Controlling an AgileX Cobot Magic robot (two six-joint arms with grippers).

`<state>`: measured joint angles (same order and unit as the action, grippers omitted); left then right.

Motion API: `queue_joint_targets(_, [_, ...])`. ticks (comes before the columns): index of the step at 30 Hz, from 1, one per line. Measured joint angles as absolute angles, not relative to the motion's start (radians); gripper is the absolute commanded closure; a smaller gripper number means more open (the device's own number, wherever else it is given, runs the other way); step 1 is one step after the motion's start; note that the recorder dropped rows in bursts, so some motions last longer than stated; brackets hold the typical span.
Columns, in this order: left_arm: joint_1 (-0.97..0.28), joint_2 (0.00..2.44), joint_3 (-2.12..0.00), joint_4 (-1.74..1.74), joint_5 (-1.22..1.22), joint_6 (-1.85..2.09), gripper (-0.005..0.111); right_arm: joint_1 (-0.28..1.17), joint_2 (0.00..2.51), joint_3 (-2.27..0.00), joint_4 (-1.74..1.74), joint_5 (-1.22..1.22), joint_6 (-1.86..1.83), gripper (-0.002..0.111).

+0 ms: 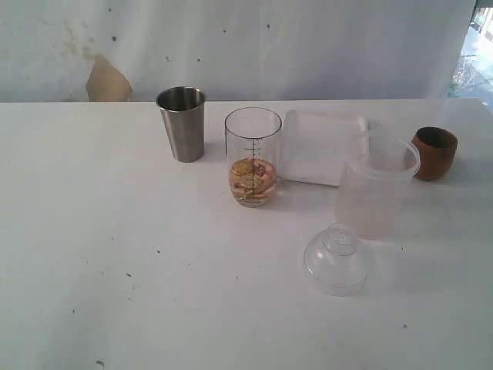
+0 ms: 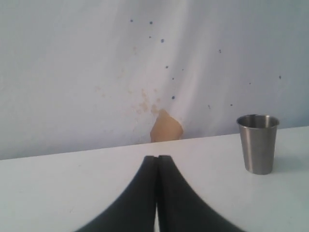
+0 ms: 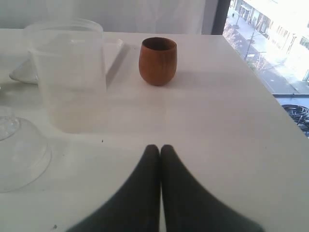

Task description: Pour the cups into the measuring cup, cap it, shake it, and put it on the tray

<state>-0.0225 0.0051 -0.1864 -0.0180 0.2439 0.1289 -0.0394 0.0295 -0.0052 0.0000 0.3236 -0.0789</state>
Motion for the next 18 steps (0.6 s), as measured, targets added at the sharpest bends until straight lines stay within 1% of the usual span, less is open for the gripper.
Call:
queue_joint_targets(6, [0.037,0.003,-0.121,-0.014,0.251,0.13,0.107,-0.039,0.029,-0.005,0.0,0.324,-0.079,0.108])
queue_joint_targets(12, [0.049,0.003,-0.019,0.046,0.218,0.069,0.107,-0.039,0.029,-0.005,0.0,0.324,-0.079,0.108])
queue_joint_targets(18, [0.049,0.003,-0.007,0.082,0.216,0.0,0.107,-0.039,0.029,-0.005,0.0,0.326,-0.079,0.108])
